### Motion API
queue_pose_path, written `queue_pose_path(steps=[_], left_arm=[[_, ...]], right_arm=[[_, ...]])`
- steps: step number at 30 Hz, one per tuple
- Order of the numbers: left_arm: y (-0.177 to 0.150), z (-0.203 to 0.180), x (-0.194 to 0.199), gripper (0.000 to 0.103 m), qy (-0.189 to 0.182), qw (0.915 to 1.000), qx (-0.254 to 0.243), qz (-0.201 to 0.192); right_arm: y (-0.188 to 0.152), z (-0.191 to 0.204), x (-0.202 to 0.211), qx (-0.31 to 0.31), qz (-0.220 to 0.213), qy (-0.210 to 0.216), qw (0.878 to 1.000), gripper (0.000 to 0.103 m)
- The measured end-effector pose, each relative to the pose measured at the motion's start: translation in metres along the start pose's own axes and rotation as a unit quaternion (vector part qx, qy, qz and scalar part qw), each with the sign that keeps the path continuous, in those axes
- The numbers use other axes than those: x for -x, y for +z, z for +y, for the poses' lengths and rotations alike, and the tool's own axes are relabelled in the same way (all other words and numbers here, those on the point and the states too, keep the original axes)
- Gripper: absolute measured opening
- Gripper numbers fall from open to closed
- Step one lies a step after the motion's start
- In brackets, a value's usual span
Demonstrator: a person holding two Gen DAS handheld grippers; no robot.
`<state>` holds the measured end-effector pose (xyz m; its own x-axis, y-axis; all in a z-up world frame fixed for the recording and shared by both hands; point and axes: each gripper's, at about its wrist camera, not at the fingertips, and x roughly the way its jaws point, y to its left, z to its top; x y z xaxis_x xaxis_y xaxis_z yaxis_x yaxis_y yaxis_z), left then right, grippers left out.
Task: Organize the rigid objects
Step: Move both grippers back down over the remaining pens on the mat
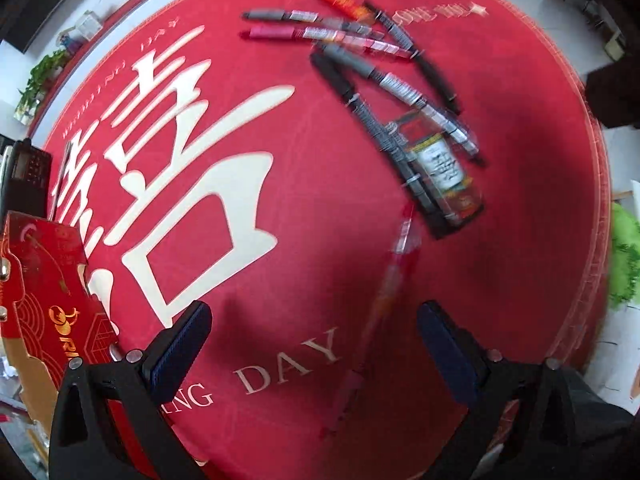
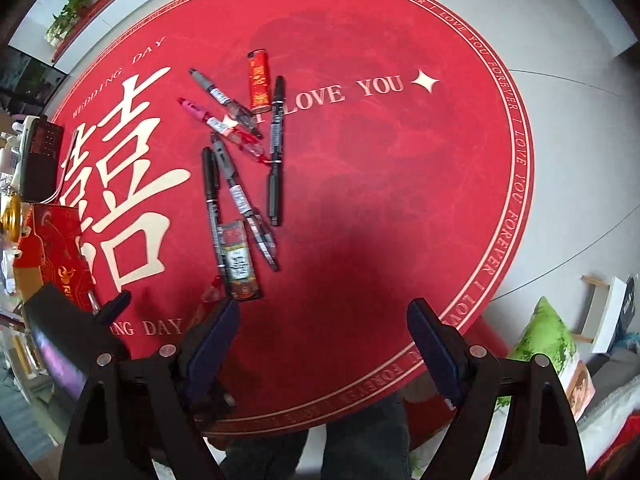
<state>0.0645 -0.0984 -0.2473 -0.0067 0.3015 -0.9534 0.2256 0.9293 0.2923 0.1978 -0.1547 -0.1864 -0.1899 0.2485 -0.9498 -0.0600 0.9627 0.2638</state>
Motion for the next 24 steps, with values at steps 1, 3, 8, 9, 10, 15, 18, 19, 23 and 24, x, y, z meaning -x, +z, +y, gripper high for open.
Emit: queue_pose_path(steps=[1, 3, 8, 9, 10, 15, 18, 19, 23, 24], left_arm=[[0.001, 0.003, -0.002, 0.103, 0.005, 1.0000, 0.002, -0.006], [0.001, 0.008, -0.001, 0.103, 0.020, 0.9996, -0.007, -0.018], [0.018, 0.052, -0.011, 0.103, 0.066, 0.9961, 0.049, -0.031], [0.021, 0.061, -0.013, 0.103, 0.075, 0.9950, 0.059, -0.030], [0.025, 0.071, -0.015, 0.103, 0.082, 0.9938, 0.071, -0.025], [0.018, 0.096, -0.005, 0.103, 0.055, 0.9852, 0.162, -0.004], [0.014, 0.094, 0.003, 0.103, 0.046, 0.9751, 0.216, 0.014], [0.009, 0.089, 0.004, 0.103, 0.040, 0.9722, 0.230, 0.016], [0.004, 0.068, 0.006, 0.103, 0.043, 0.9636, 0.263, 0.022], [0.004, 0.062, 0.004, 0.103, 0.042, 0.9624, 0.267, 0.026]], right_arm=[[0.001, -0.002, 0.000, 0.002, -0.001, 0.001, 1.000, 0.087], [0.003, -0.007, -0.001, 0.002, -0.001, 0.011, 1.000, 0.087], [0.011, -0.010, -0.002, 0.010, -0.007, 0.023, 1.000, 0.087], [0.012, -0.008, -0.002, 0.015, -0.008, 0.024, 1.000, 0.087], [0.014, -0.006, -0.003, 0.022, -0.009, 0.026, 0.999, 0.087], [0.017, 0.015, -0.022, 0.058, 0.003, 0.039, 0.998, 0.087], [0.020, 0.020, -0.033, 0.055, 0.008, 0.042, 0.998, 0.087], [0.025, 0.019, -0.035, 0.047, 0.004, 0.040, 0.998, 0.087], [0.054, 0.013, -0.037, 0.037, -0.016, 0.028, 0.999, 0.087], [0.061, 0.012, -0.038, 0.037, -0.020, 0.024, 0.999, 0.087]])
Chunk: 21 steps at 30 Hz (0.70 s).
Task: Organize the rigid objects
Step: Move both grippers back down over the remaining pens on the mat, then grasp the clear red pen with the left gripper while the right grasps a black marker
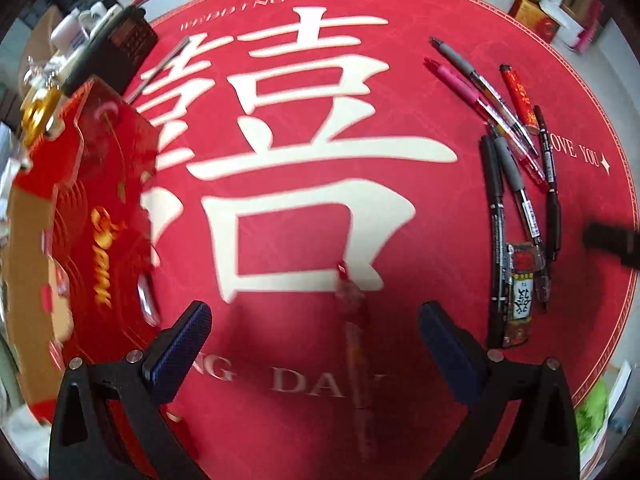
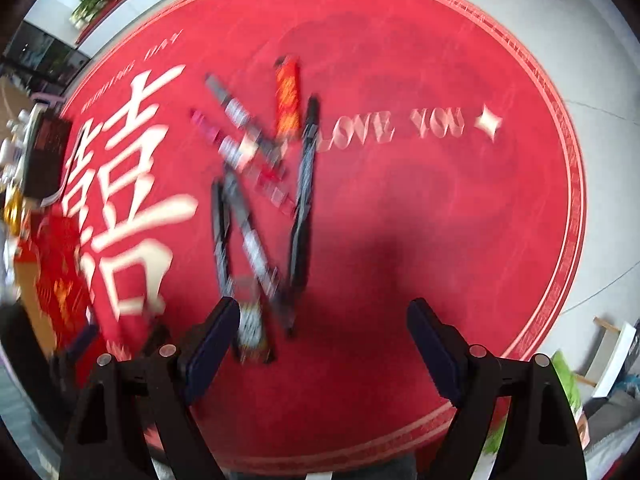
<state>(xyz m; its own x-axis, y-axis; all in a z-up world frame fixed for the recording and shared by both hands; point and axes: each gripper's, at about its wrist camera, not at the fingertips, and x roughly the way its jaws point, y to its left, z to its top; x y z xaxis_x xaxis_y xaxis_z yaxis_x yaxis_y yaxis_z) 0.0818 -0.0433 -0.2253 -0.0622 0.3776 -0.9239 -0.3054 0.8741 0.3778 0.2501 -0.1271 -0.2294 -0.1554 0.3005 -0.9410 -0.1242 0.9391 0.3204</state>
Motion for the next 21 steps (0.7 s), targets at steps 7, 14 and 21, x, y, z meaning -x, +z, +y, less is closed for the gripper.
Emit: queue_pose_path(steps=[7, 14, 21], left_arm=[[-0.007, -0.008, -0.013, 0.103, -0.008, 0.9994, 0.032, 0.013], [-0.023, 0.000, -0.012, 0.103, -0.043, 0.9931, 0.109, 0.013], [-0.035, -0.004, -0.007, 0.103, -0.037, 0.9914, 0.125, -0.009]], right_arm=[[0.027, 0.007, -0.025, 0.036, 0.011, -0.010, 0.999, 0.069], [0.022, 0.032, -0.040, 0.086, 0.011, -0.044, 0.995, 0.052], [0.016, 0.054, -0.042, 0.117, 0.004, -0.070, 0.991, 0.047]])
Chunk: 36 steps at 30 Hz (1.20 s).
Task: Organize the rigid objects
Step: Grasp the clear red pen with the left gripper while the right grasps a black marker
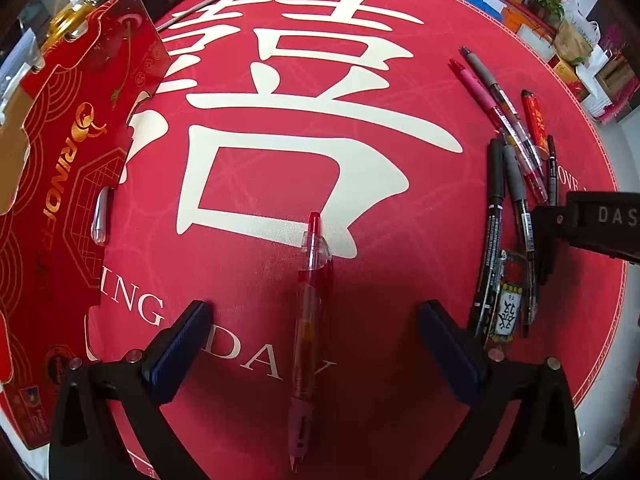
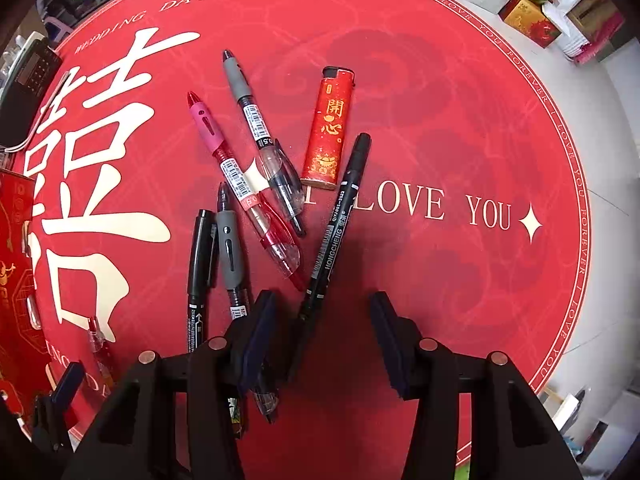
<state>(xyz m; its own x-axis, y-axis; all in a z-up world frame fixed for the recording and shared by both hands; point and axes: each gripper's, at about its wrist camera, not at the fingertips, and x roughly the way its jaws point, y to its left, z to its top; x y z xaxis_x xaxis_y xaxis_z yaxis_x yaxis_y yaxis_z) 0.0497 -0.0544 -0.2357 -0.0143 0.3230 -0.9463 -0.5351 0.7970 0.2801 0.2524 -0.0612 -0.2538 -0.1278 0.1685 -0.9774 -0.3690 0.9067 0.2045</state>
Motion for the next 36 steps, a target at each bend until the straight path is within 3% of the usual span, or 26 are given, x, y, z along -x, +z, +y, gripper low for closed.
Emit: queue_pose_path(steps=[4, 6, 8, 11, 13, 15, 20, 26, 30, 36], left_arm=[[-0.001, -0.006, 0.001, 0.103, -0.001, 0.9998, -0.011, 0.019], [0.001, -0.007, 0.000, 0.099, -0.003, 0.9993, -0.020, 0.032], [-0.001, -0.013, 0.005, 0.088, -0.007, 0.9988, -0.036, 0.032], [-0.008, -0.028, 0.016, 0.056, -0.016, 0.9963, -0.080, 0.030], [-0.011, -0.033, 0.020, 0.020, -0.025, 0.9931, -0.107, 0.040], [-0.013, -0.032, 0.020, 0.010, -0.065, 0.9900, -0.102, 0.073], [-0.010, -0.015, 0.043, 0.010, -0.094, 0.9892, -0.089, 0.069], [0.006, 0.001, 0.050, 0.010, -0.093, 0.9893, -0.097, 0.058], [0.010, -0.001, 0.056, 0.010, -0.093, 0.9887, -0.102, 0.057], [0.009, -0.008, 0.056, 0.010, -0.100, 0.9857, -0.124, 0.055]], right_arm=[[0.002, 0.016, 0.001, 0.034, 0.015, 0.004, 0.999, 0.013], [0.001, 0.017, 0.000, 0.024, 0.026, 0.024, 0.999, 0.011], [-0.005, 0.014, 0.004, 0.017, 0.027, 0.038, 0.999, 0.011], [-0.017, 0.008, 0.015, 0.009, 0.026, 0.059, 0.998, 0.011], [-0.025, 0.003, 0.022, 0.000, 0.026, 0.075, 0.997, 0.011], [-0.033, -0.001, 0.031, -0.008, 0.025, 0.092, 0.995, 0.011], [-0.046, -0.021, 0.044, -0.037, 0.031, 0.131, 0.990, 0.011], [-0.052, -0.030, 0.041, -0.058, 0.040, 0.135, 0.988, 0.011], [-0.051, -0.032, 0.041, -0.055, 0.041, 0.120, 0.990, 0.011], [-0.020, -0.024, 0.001, -0.027, 0.061, 0.051, 0.996, 0.011]])
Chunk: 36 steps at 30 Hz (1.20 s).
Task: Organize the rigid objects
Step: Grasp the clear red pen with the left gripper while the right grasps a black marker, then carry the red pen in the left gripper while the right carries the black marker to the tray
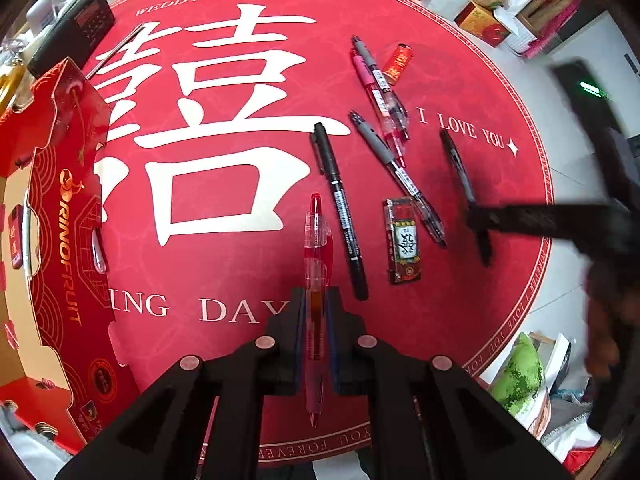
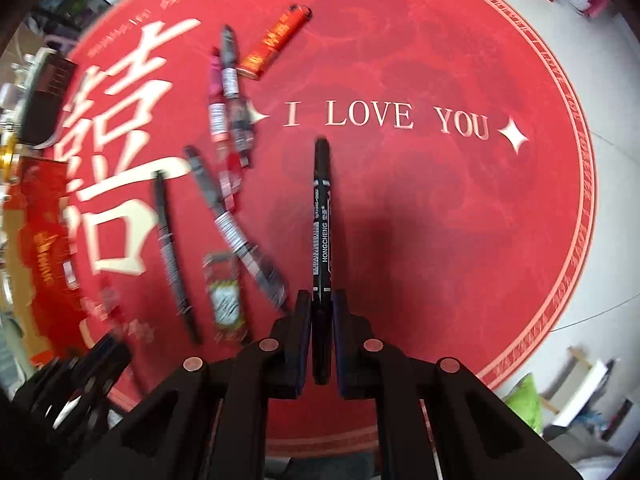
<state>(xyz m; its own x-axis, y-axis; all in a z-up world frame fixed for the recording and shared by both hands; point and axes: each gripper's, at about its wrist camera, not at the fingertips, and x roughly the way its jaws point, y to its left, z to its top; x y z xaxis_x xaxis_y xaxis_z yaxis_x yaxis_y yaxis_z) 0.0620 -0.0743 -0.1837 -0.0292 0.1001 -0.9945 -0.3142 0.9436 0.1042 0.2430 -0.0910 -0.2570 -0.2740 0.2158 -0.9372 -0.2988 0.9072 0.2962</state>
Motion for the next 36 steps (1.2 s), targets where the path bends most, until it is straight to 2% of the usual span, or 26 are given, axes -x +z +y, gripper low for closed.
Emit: queue_pose_path(steps=[4, 7, 10, 12, 17, 21, 29, 36], left_arm=[[0.005, -0.002, -0.001, 0.011, -0.007, 1.0000, 0.004, 0.003], [0.007, -0.003, -0.003, 0.011, -0.013, 0.9999, 0.007, 0.003], [0.009, -0.006, 0.000, 0.011, -0.016, 0.9999, 0.005, 0.001], [0.009, -0.006, 0.004, 0.011, -0.017, 0.9998, 0.004, -0.002], [0.007, -0.002, 0.020, 0.011, -0.025, 0.9996, 0.005, -0.011], [0.005, 0.001, 0.028, 0.011, -0.024, 0.9996, 0.006, -0.014], [0.004, 0.008, 0.052, 0.010, -0.025, 0.9992, 0.008, -0.031], [0.003, 0.027, 0.089, 0.010, -0.024, 0.9978, 0.018, -0.059]], right_arm=[[0.022, 0.007, -0.009, 0.012, -0.003, -0.027, 1.000, 0.013], [0.029, 0.022, -0.005, 0.053, -0.001, -0.047, 0.997, 0.016], [0.031, 0.031, 0.000, 0.080, 0.002, -0.060, 0.995, 0.011], [0.029, 0.031, 0.007, 0.078, 0.005, -0.044, 0.996, 0.010], [0.007, 0.023, 0.041, 0.036, 0.009, 0.040, 0.999, 0.010], [-0.015, 0.018, 0.065, 0.014, 0.014, 0.072, 0.997, 0.010], [-0.055, 0.024, 0.097, 0.010, 0.003, 0.105, 0.994, 0.010], [-0.057, 0.077, 0.116, 0.033, -0.015, 0.118, 0.992, 0.010]])
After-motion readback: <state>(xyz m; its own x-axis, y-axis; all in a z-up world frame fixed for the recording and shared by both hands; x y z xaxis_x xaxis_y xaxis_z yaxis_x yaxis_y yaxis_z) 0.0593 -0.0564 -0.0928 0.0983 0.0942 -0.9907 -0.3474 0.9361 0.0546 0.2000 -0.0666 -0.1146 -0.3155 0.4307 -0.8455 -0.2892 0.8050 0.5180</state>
